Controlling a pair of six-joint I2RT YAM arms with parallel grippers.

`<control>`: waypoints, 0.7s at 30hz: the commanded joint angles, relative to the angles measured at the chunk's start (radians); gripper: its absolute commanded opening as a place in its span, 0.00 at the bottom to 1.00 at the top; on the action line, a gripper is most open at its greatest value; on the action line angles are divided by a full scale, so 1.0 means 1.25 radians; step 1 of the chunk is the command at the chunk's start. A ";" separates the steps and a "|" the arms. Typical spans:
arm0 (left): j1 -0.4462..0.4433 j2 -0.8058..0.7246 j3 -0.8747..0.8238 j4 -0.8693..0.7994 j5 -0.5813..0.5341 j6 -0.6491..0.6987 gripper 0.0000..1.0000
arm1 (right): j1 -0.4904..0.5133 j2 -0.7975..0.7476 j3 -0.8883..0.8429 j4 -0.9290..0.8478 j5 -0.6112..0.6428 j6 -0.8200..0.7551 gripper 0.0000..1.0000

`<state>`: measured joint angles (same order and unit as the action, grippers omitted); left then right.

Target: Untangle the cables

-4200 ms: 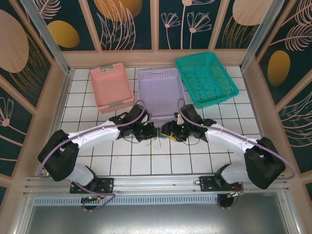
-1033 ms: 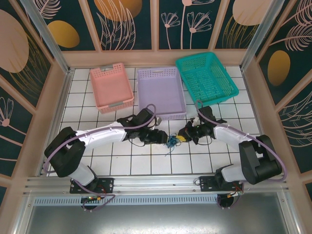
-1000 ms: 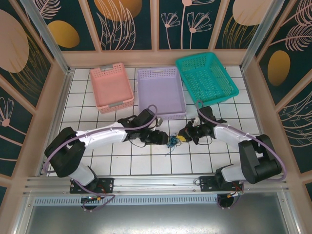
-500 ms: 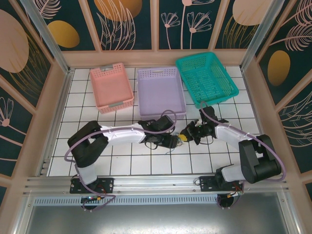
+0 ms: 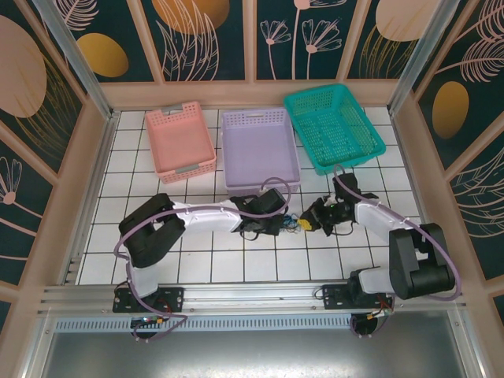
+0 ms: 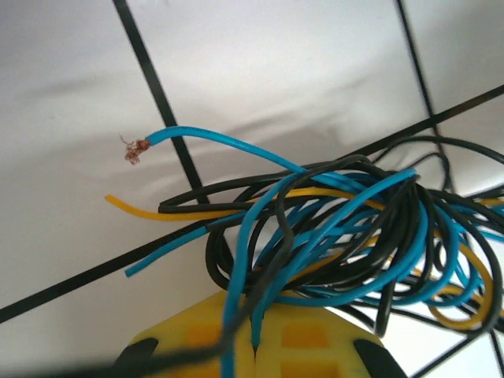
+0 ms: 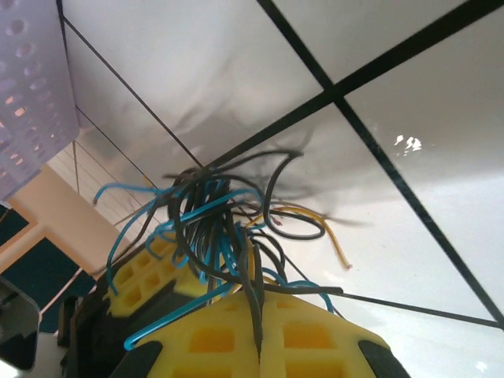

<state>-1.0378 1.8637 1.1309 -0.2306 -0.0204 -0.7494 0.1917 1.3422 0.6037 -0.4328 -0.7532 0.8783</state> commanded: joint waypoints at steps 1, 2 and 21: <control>0.018 -0.073 -0.065 -0.119 -0.102 -0.037 0.00 | -0.028 -0.021 0.041 -0.152 0.117 -0.147 0.00; 0.020 -0.092 -0.083 -0.123 -0.098 -0.047 0.00 | -0.028 -0.022 0.042 -0.159 0.123 -0.163 0.00; 0.115 -0.199 -0.212 -0.120 0.089 -0.053 0.00 | -0.008 -0.047 -0.017 -0.054 0.196 -0.237 0.00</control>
<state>-0.8928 1.6081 0.8352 -0.3077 0.0814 -0.8425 0.1734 1.3010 0.5800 -0.5076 -0.5812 0.6086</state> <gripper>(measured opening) 0.040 0.054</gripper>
